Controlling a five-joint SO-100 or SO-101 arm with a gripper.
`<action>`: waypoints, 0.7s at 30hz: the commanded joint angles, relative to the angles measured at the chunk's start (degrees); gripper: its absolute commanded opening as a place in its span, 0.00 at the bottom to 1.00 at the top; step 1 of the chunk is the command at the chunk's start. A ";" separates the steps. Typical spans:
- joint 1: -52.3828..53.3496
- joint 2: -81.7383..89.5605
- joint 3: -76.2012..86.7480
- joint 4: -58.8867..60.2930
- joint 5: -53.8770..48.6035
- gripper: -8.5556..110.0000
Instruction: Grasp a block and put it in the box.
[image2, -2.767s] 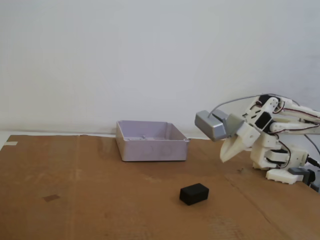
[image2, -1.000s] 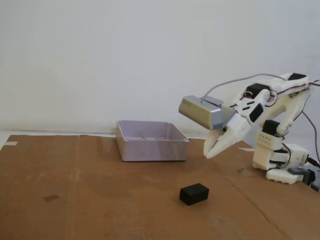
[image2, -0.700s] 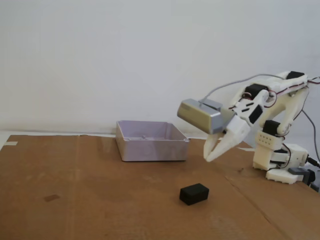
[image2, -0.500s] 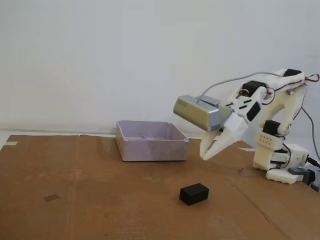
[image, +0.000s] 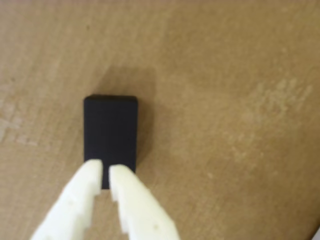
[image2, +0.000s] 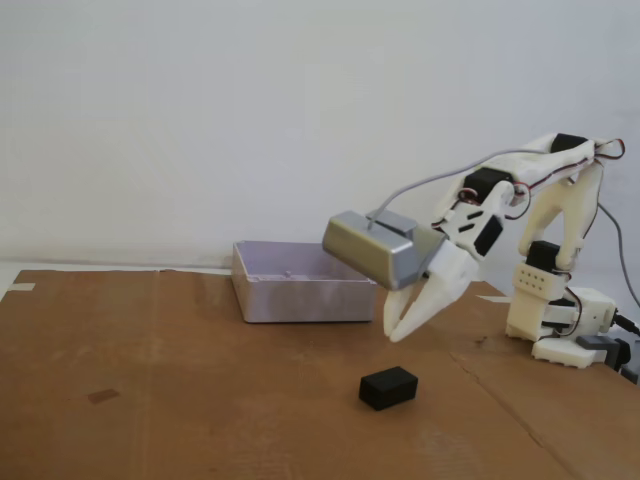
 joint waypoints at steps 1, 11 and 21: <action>0.00 0.70 -6.50 -2.46 -0.70 0.07; 0.09 -1.93 -6.15 -2.37 -0.79 0.08; 0.44 -1.85 -4.13 -2.37 -0.79 0.08</action>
